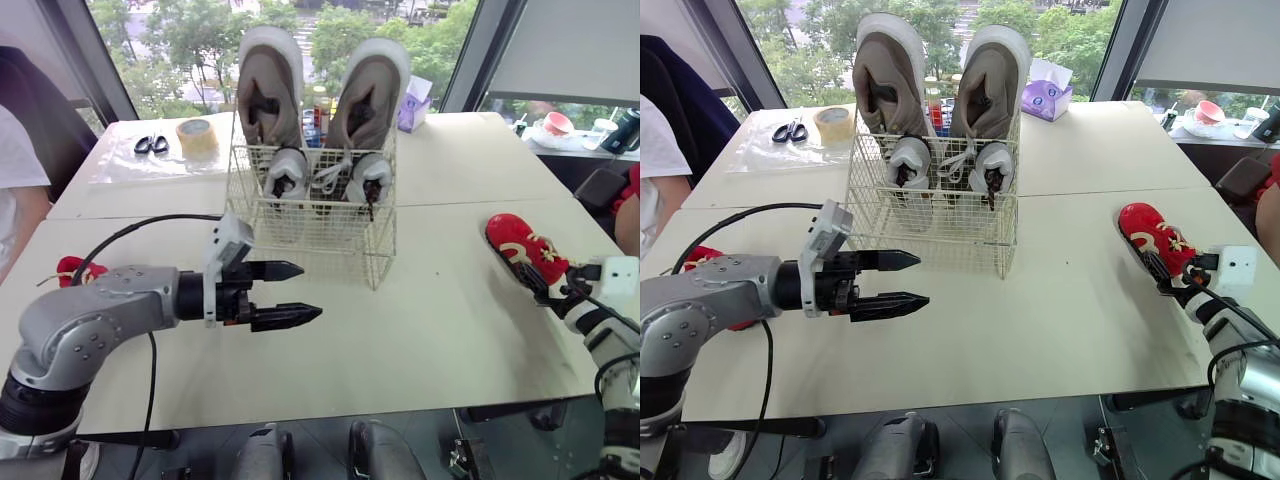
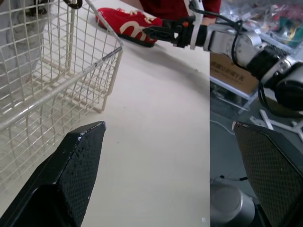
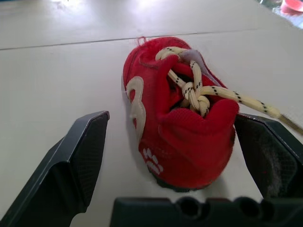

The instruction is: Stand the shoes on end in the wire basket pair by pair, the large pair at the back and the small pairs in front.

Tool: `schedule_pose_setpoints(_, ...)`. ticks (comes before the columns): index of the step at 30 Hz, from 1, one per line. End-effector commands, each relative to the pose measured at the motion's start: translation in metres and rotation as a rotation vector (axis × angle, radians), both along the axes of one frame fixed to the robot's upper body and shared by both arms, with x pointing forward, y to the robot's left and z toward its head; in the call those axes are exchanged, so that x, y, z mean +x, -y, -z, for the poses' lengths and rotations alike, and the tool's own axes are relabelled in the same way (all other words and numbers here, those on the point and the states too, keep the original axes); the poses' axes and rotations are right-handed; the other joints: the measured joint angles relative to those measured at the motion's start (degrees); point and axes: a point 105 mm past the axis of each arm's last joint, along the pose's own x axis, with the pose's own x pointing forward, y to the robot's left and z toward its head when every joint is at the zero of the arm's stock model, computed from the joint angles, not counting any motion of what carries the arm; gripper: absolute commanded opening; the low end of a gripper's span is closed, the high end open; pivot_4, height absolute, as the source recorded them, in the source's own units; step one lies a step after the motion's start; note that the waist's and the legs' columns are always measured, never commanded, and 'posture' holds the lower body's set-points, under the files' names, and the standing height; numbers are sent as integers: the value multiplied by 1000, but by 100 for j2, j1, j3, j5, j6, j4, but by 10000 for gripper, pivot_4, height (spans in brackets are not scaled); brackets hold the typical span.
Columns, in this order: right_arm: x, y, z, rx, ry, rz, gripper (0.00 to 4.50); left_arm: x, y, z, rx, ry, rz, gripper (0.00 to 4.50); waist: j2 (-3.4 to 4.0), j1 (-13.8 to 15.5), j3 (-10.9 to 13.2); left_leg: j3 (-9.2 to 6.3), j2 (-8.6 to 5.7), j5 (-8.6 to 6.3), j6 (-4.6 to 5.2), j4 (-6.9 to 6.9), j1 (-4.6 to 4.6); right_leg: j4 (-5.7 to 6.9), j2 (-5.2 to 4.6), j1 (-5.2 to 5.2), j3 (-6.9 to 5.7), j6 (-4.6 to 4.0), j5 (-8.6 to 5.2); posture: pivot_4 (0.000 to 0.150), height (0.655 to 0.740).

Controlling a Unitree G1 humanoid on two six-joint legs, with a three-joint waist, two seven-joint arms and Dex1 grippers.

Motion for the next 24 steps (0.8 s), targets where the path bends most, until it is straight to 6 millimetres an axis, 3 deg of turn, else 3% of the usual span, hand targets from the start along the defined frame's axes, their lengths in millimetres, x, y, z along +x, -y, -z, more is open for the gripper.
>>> schedule_pose_setpoints(1,13,11,-2,-34,3,11,45000,-2,-3,-10,2,54,-9,44221,-1,-8,0,-1,0,0,0,0,1,0,0,1,0,0,0,1500,7400)
schedule_pose_setpoints(6,32,6,6,-27,-17,-19,45000,-1,-6,-11,20,70,-33,44221,-1,-37,1,0,-2,0,-1,0,1,0,2,1,1,2,1,1500,7400)
schedule_pose_setpoints(8,38,1,9,-34,-32,-38,39519,-1,-8,-16,2,63,-42,45000,-1,-45,1,-1,-1,1,-1,0,0,0,2,2,1,4,1,1500,7400)
schedule_pose_setpoints(13,42,-7,13,-32,-31,-64,20370,-1,-23,-43,-96,50,-63,45000,-4,-130,0,-2,1,2,-3,3,5,1,-1,10,1,14,7,1500,7400)
schedule_pose_setpoints(17,43,-3,-12,-72,76,-24,18006,7,-43,-69,-181,68,-129,45000,-2,-131,1,-2,5,7,-12,2,8,7,2,9,-1,16,8,1500,7400)
schedule_pose_setpoints(19,45,1,-59,-101,243,33,18006,17,-56,-88,-267,84,-184,45000,5,-128,4,-1,4,8,-15,2,8,9,1,9,0,23,12,1500,7400)
schedule_pose_setpoints(20,44,0,-93,-122,351,57,18006,25,-65,-102,-329,108,-228,45000,10,-121,8,1,3,13,-22,2,6,9,-1,6,0,26,13,1500,7400)
schedule_pose_setpoints(21,41,-10,-149,-158,516,53,18006,37,-80,-121,-419,141,-294,45000,21,-117,15,1,1,23,-39,3,5,12,-3,4,1,27,14,1500,7400)
schedule_pose_setpoints(23,29,-39,-222,-215,724,-5,18006,50,-98,-144,-526,170,-360,45000,58,-130,42,2,-3,26,-43,9,-4,24,-6,-9,4,28,15,1500,7400)
schedule_pose_setpoints(24,23,-57,-249,-248,793,-67,18006,52,-101,-152,-556,177,-358,45000,67,-146,47,6,-4,26,-42,9,-1,31,-6,-13,10,30,16,1500,7400)
